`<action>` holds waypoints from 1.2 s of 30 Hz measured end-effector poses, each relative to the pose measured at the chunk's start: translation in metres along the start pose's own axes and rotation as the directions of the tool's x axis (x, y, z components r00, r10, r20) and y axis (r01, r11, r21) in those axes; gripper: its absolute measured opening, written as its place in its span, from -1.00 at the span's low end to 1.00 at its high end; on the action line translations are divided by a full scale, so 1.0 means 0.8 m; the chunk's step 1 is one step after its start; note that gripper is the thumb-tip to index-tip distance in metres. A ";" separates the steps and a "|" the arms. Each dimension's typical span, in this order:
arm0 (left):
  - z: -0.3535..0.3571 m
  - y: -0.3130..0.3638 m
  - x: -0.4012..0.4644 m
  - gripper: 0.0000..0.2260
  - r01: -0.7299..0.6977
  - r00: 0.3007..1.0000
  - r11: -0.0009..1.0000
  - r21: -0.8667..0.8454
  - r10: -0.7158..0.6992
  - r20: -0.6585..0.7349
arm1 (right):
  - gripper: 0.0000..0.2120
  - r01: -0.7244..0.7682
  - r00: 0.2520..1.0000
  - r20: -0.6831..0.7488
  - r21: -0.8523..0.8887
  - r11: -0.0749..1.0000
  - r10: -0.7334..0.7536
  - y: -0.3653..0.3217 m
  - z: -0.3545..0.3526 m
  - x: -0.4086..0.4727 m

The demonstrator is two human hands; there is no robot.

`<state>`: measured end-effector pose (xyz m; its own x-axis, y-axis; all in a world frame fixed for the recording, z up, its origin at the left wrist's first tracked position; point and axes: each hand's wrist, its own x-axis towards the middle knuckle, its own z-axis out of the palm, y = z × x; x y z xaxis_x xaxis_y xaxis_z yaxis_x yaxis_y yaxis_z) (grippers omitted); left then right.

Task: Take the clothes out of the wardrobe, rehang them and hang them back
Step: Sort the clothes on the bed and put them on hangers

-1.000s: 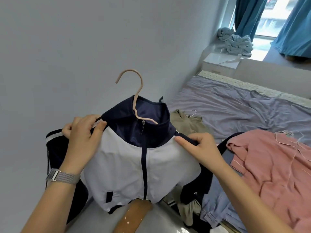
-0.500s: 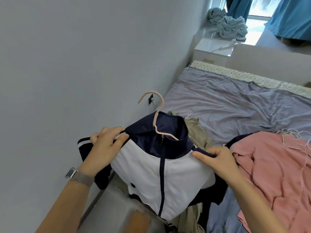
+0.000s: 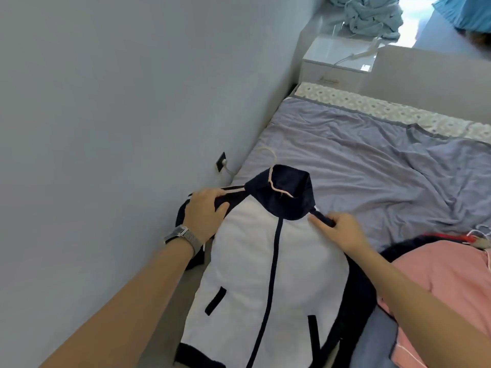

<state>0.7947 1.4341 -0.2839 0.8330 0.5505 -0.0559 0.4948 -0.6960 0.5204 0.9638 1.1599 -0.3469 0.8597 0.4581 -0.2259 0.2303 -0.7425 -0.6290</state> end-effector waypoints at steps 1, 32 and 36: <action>0.019 -0.010 -0.009 -0.75 0.015 0.999 1.000 -0.021 -0.014 0.038 | -0.55 0.025 0.998 0.064 -0.120 0.992 -0.017 0.015 0.021 0.021; 0.055 0.112 -0.385 -0.65 -0.054 0.941 0.982 -0.179 0.110 0.319 | -0.50 -0.125 0.971 0.178 -0.188 0.974 0.159 0.137 -0.034 -0.367; 0.076 0.151 -0.459 -0.64 -0.090 0.937 0.970 -0.225 0.159 0.310 | -0.52 -0.138 0.977 0.136 -0.199 0.970 0.167 0.173 -0.075 -0.450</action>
<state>0.5635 1.1196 -0.2522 0.9361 0.2625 -0.2340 0.3495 -0.6208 0.7017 0.7131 0.8628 -0.3081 0.8160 0.3901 -0.4267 0.1953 -0.8807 -0.4315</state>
